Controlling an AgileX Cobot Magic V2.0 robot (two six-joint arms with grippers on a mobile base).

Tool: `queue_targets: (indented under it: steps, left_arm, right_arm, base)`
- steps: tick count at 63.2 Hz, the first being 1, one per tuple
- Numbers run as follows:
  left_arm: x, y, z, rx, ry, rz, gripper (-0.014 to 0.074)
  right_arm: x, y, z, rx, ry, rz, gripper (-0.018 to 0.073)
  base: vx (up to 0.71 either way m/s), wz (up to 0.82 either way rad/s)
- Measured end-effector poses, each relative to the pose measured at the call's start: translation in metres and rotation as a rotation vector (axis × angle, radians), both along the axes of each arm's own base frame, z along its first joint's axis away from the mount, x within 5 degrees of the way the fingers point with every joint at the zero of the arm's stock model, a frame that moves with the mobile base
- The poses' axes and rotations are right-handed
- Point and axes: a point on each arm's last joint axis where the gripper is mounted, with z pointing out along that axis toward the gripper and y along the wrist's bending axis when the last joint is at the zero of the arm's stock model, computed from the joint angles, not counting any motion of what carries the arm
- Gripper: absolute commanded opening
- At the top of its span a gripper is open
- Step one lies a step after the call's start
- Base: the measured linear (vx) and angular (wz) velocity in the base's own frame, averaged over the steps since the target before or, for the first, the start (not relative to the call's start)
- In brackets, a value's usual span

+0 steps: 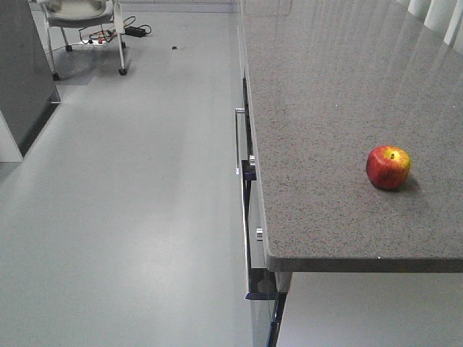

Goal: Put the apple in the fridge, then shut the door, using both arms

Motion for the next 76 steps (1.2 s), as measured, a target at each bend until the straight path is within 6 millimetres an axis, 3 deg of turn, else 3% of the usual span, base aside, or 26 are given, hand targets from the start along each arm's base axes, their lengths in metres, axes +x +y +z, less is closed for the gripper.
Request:
queue_targets:
  steps: [64,76]
  left_arm:
    - [0.0000,0.0000,0.0000,0.000,0.000,0.000,-0.0006]
    - [0.0000,0.0000,0.0000,0.000,0.000,0.000,-0.0006]
  right_arm:
    - [-0.0001,0.0000,0.0006,0.002,-0.006,0.001,-0.0003]
    - [-0.0013,-0.0002,0.0091,0.230,-0.089,0.032,-0.0003]
  base:
    - [0.00,0.00]
    - [0.00,0.00]
